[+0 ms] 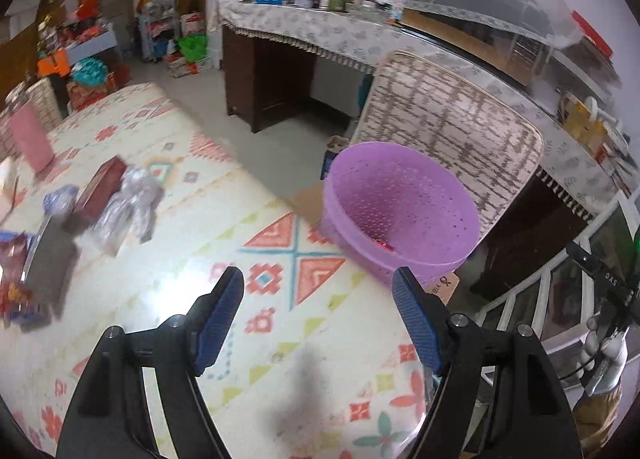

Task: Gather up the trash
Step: 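Move both tools back toward the snack bags on the table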

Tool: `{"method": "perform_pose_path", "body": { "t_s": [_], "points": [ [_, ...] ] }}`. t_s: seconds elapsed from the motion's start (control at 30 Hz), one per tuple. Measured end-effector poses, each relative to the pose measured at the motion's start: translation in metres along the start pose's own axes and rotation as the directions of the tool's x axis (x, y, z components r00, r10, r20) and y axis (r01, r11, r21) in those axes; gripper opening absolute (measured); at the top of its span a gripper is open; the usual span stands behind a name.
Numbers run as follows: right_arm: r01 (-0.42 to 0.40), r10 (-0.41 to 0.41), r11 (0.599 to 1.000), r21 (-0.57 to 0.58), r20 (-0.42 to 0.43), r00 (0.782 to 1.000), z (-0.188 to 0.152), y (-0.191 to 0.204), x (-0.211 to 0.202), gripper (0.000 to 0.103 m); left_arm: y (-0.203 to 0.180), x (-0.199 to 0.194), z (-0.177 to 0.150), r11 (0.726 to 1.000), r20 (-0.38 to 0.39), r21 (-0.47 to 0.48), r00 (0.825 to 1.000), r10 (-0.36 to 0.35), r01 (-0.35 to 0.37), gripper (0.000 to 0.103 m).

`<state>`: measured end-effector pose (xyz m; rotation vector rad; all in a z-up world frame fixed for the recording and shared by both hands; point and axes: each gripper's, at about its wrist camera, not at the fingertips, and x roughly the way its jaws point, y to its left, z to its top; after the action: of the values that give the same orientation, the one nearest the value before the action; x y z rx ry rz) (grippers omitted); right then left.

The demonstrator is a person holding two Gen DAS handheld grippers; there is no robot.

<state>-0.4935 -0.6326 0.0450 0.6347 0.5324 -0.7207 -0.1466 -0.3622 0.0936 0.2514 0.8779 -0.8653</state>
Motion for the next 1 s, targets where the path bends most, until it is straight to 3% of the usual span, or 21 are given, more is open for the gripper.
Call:
{"method": "perform_pose_path", "body": {
  "t_s": [0.23,0.33,0.43,0.53,0.67,0.8,1.0],
  "points": [
    [-0.055,0.054,0.997,-0.050,-0.025,0.998,-0.010,0.026,0.004,0.079,0.046,-0.031,-0.025,0.987,0.043,-0.107,0.992,0.121,-0.115,0.076],
    [-0.102,0.099,0.992,-0.072,-0.047,0.994,-0.016,0.045,0.008,0.080,0.070,-0.047,-0.040,0.975,0.039,-0.161,0.987,0.158,-0.150,0.083],
    [-0.151,0.143,0.983,-0.103,-0.078,0.987,-0.024,0.074,0.016,0.081,0.094,-0.065,-0.059,0.963,0.046,-0.215,0.983,0.178,-0.164,0.084],
    [-0.219,0.200,0.965,-0.145,-0.134,0.971,-0.037,0.112,0.027,0.081,0.124,-0.085,-0.085,0.939,0.036,-0.284,0.976,0.213,-0.194,0.084],
    [-0.297,0.257,0.931,-0.210,-0.199,0.946,-0.054,0.164,0.034,0.081,0.160,-0.108,-0.117,0.892,0.009,-0.335,0.946,0.323,-0.302,0.082],
    [-0.387,0.319,0.881,-0.273,-0.261,0.911,-0.074,0.223,0.037,0.083,0.195,-0.135,-0.140,0.849,0.013,-0.390,0.920,0.392,-0.357,0.076],
    [-0.482,0.374,0.814,-0.324,-0.342,0.862,-0.103,0.298,0.040,0.083,0.237,-0.163,-0.150,0.811,0.033,-0.444,0.897,0.441,-0.382,0.076]
  ]
}}
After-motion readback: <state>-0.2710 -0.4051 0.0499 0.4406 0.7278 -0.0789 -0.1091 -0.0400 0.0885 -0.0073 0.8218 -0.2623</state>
